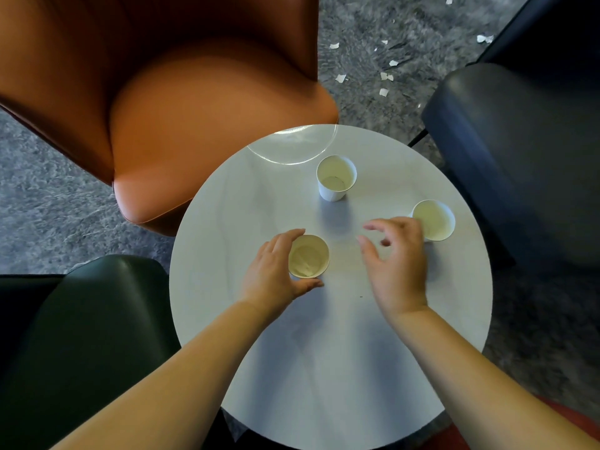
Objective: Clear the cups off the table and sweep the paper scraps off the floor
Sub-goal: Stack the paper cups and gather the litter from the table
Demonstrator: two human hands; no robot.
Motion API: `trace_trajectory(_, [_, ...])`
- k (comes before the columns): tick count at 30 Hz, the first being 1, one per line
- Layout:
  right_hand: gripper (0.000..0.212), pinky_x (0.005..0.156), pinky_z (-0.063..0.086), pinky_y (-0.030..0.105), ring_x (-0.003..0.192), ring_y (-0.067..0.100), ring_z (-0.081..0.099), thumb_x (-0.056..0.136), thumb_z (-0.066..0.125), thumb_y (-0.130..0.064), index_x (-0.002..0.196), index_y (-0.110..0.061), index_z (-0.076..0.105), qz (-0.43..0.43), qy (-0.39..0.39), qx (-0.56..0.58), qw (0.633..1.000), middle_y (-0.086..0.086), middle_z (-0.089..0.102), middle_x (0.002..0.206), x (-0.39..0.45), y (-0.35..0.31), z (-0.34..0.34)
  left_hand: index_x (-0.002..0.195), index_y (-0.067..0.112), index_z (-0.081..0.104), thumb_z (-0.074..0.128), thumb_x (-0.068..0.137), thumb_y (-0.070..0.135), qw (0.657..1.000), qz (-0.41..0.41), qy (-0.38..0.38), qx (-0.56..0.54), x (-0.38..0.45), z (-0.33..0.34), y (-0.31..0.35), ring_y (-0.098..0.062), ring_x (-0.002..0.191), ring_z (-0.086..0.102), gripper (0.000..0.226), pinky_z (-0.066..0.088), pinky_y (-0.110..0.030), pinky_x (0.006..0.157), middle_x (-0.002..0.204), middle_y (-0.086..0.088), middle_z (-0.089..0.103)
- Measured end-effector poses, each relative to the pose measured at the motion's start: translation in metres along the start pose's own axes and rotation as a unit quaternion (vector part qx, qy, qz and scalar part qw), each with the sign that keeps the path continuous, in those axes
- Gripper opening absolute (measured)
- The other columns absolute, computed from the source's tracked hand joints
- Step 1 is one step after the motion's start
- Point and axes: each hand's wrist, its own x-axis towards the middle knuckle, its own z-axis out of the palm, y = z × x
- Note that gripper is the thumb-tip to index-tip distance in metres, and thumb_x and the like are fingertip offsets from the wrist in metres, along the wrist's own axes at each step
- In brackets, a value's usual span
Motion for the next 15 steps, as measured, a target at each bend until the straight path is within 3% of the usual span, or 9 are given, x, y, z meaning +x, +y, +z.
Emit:
trace_trajectory(2, [0.029,0.086,0.047,0.032,0.097,0.027,0.051,0.077,0.078,-0.014,0.104,-0.015,0.067,0.023,0.068,-0.088,0.994,0.009,0.047,0.111,0.008,0.016,-0.015,0.142,0.031,0.038,0.083,0.066,0.049,1.0,-0.004,0.001,0.003,0.002,-0.002,0.002,-0.013,0.131,0.04,0.09,0.031,-0.022,0.102,0.141,0.012,0.045])
trace_trajectory(4, [0.033,0.09,0.046,0.04,0.108,0.031,0.045,0.076,0.079,-0.016,0.107,-0.017,0.067,0.076,0.065,-0.151,0.983,0.008,0.046,0.118,0.014,0.03,-0.024,0.141,0.031,0.038,0.083,0.065,0.05,1.0,-0.007,0.004,0.003,0.003,-0.002,0.003,-0.013,0.131,0.04,0.09,0.032,-0.023,0.102,0.141,0.011,0.045])
trace_trajectory(7, [0.027,0.085,0.044,0.045,0.107,0.032,0.043,0.079,0.076,-0.015,0.104,-0.016,0.069,0.092,0.037,-0.212,0.972,0.006,0.048,0.119,0.02,0.05,-0.025,0.14,0.029,0.04,0.083,0.063,0.051,1.0,-0.01,0.012,0.001,0.006,-0.003,0.002,-0.014,0.13,0.042,0.091,0.032,-0.023,0.102,0.141,0.01,0.047])
trace_trajectory(11, [0.009,0.071,0.042,0.035,0.102,0.031,0.046,0.087,0.067,-0.014,0.094,-0.012,0.072,0.109,0.013,-0.196,0.974,0.005,0.054,0.109,0.024,0.062,-0.024,0.14,0.029,0.041,0.083,0.062,0.052,1.0,-0.014,0.014,0.002,0.009,-0.004,0.0,-0.015,0.129,0.043,0.091,0.034,-0.025,0.102,0.14,0.01,0.047])
trace_trajectory(15, [0.007,0.067,0.041,0.026,0.081,0.026,0.057,0.085,0.068,-0.008,0.09,-0.01,0.072,0.031,0.03,-0.093,0.995,0.003,0.056,0.097,0.028,0.049,-0.017,0.139,0.03,0.041,0.083,0.062,0.053,1.0,-0.019,0.016,0.0,0.011,-0.007,-0.003,-0.015,0.129,0.043,0.09,0.036,-0.028,0.102,0.14,0.01,0.048])
